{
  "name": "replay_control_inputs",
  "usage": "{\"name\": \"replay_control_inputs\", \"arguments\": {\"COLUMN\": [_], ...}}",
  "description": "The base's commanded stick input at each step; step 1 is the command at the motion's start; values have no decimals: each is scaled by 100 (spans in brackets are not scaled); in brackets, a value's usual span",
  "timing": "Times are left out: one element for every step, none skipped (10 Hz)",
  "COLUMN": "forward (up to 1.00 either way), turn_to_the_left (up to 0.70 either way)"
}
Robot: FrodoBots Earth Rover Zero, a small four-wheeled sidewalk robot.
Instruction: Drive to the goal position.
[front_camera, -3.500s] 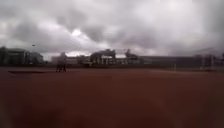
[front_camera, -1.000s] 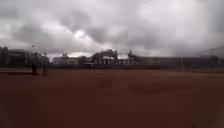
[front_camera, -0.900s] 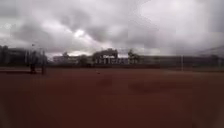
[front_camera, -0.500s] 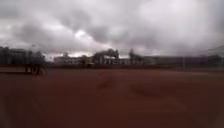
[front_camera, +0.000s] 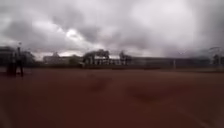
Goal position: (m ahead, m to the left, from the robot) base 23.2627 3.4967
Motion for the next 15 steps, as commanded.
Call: {"name": "replay_control_inputs", "arguments": {"forward": [70,70,70,70,70,70,70,70,70,70,70,70,70,70,70], "turn_to_the_left": [0,0,0,0,0,0,0,0,0,0,0,0,0,0,0]}}
